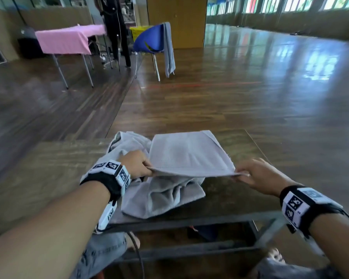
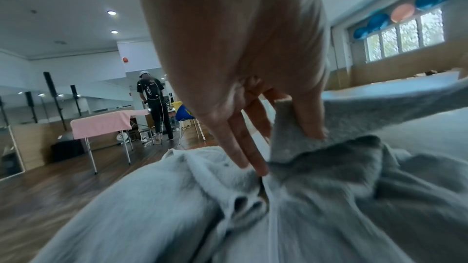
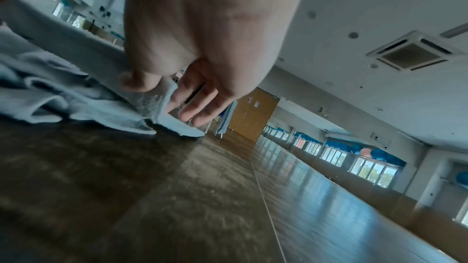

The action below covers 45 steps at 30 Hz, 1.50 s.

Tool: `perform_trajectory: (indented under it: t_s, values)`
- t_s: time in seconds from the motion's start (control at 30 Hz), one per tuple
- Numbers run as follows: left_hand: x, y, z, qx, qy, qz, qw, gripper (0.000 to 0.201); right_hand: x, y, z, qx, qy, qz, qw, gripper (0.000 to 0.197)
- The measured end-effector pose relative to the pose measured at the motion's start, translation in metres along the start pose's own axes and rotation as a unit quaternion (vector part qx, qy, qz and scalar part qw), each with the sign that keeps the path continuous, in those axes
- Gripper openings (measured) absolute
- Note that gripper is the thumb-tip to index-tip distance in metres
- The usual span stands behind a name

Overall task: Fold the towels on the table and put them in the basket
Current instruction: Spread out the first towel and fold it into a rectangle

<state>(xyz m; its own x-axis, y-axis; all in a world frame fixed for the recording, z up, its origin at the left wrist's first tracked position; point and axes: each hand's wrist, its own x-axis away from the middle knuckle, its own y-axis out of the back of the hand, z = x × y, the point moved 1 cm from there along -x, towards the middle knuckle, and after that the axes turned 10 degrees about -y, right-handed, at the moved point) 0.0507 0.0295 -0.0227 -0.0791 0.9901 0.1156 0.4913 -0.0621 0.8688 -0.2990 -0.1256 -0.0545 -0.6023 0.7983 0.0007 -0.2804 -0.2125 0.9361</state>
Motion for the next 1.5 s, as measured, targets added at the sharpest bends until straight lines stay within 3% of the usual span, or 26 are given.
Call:
perform_trajectory:
  t_s: [0.1, 0.17, 0.27, 0.4, 0.47, 0.53, 0.6, 0.67, 0.7, 0.77, 0.83, 0.9, 1.1, 1.37, 1.5]
  values:
    - [0.023, -0.016, 0.003, 0.008, 0.012, 0.054, 0.998, 0.023, 0.030, -0.020, 0.002, 0.030, -0.003, 0.104, 0.994, 0.011]
    - [0.037, -0.026, 0.004, -0.008, 0.018, 0.096, 0.995, 0.014, 0.049, -0.032, 0.004, 0.021, -0.009, 0.137, 0.990, 0.016]
    - [0.055, -0.043, 0.003, -0.041, 0.019, 0.175, 0.984, 0.034, 0.071, -0.047, 0.009, 0.028, -0.038, 0.217, 0.975, 0.027]
    - [0.062, -0.054, -0.004, -0.074, 0.054, 0.306, 0.948, 0.039, 0.086, -0.053, 0.013, 0.027, -0.106, 0.357, 0.928, 0.029]
    - [0.058, -0.057, -0.008, -0.039, 0.085, 0.368, 0.925, 0.048, 0.085, -0.051, 0.018, 0.021, -0.132, 0.416, 0.899, 0.024]
    - [0.047, -0.057, -0.014, 0.036, 0.107, 0.388, 0.915, 0.048, 0.077, -0.045, 0.023, 0.004, -0.147, 0.449, 0.881, 0.026]
    - [0.025, -0.053, -0.022, 0.076, 0.084, 0.301, 0.947, 0.042, 0.060, -0.038, 0.025, -0.024, -0.139, 0.418, 0.897, 0.031]
    - [-0.007, -0.049, -0.028, 0.072, 0.022, 0.125, 0.989, 0.038, 0.035, -0.030, 0.025, -0.044, -0.098, 0.307, 0.946, 0.032]
    - [-0.024, -0.049, -0.031, 0.063, -0.008, 0.029, 0.998, 0.036, 0.021, -0.027, 0.024, -0.053, -0.082, 0.240, 0.966, 0.030]
    - [-0.058, -0.051, -0.036, 0.045, -0.052, -0.105, 0.992, 0.025, -0.009, -0.025, 0.022, -0.074, -0.073, 0.131, 0.986, 0.026]
    - [-0.092, -0.058, -0.039, -0.023, -0.063, -0.146, 0.987, 0.014, -0.042, -0.028, 0.019, -0.080, -0.081, 0.078, 0.990, 0.018]
    - [-0.125, -0.068, -0.034, -0.098, -0.051, -0.121, 0.986, 0.026, -0.076, -0.034, 0.016, -0.088, -0.093, 0.061, 0.990, 0.006]
    - [-0.178, -0.112, 0.005, -0.147, 0.063, 0.055, 0.986, 0.085, -0.162, -0.067, 0.012, -0.037, -0.096, 0.111, 0.988, 0.048]
    - [-0.180, -0.110, 0.008, -0.118, 0.066, 0.093, 0.987, 0.092, -0.197, -0.076, 0.021, 0.021, -0.140, 0.109, 0.984, 0.052]
    - [-0.178, -0.110, 0.007, -0.116, 0.062, 0.083, 0.988, 0.091, -0.207, -0.051, 0.003, 0.022, -0.223, 0.035, 0.974, 0.054]
